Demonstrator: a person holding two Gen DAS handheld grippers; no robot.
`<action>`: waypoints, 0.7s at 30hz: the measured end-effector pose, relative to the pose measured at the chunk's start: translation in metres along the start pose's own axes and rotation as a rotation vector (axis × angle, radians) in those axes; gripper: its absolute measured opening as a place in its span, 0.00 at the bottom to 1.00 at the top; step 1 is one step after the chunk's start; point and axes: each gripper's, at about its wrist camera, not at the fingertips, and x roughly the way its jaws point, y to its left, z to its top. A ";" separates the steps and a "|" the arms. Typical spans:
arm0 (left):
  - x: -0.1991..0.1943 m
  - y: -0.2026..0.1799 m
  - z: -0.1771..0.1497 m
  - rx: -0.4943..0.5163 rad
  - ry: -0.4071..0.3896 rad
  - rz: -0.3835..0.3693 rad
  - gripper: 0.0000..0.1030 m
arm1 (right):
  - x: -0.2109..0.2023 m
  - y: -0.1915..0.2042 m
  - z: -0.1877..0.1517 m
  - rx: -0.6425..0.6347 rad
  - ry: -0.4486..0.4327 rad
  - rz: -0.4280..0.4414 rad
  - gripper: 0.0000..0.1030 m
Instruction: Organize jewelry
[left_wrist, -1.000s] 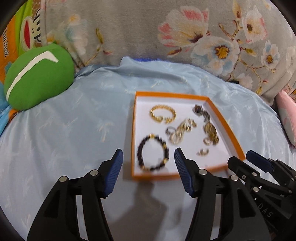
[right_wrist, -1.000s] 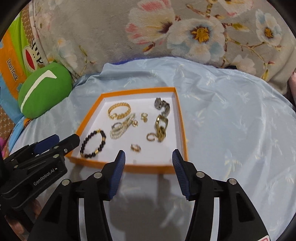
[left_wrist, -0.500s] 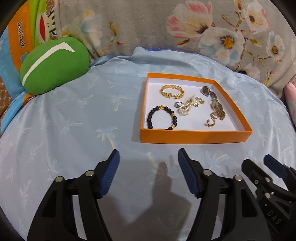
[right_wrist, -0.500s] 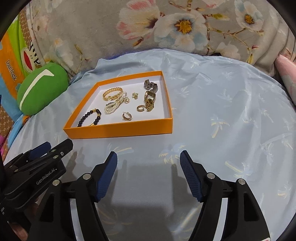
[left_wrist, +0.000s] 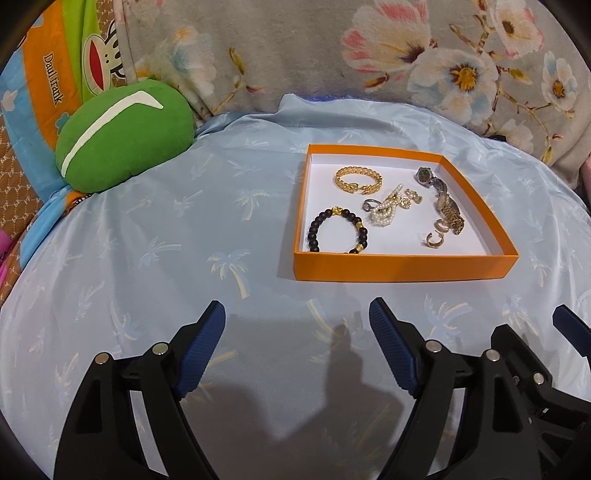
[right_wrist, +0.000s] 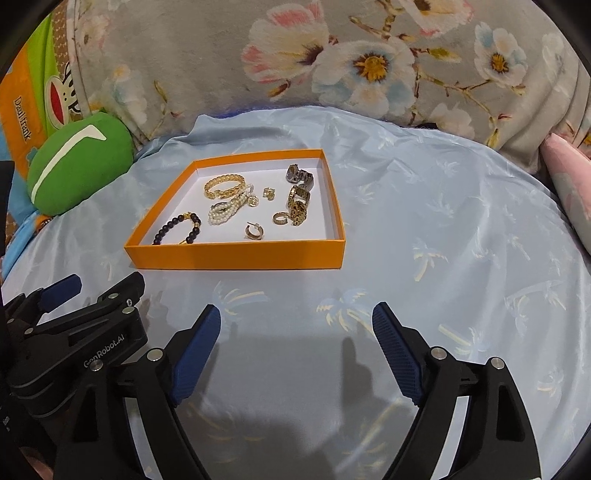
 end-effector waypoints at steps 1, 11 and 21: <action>0.000 0.000 0.000 0.001 0.002 0.006 0.76 | 0.000 0.000 0.000 -0.001 0.001 -0.004 0.80; 0.002 -0.001 0.000 0.005 0.008 0.016 0.75 | -0.001 0.000 0.000 -0.005 -0.003 -0.011 0.81; 0.002 -0.002 -0.001 0.007 0.012 0.022 0.75 | -0.001 0.001 0.000 -0.005 -0.001 -0.014 0.81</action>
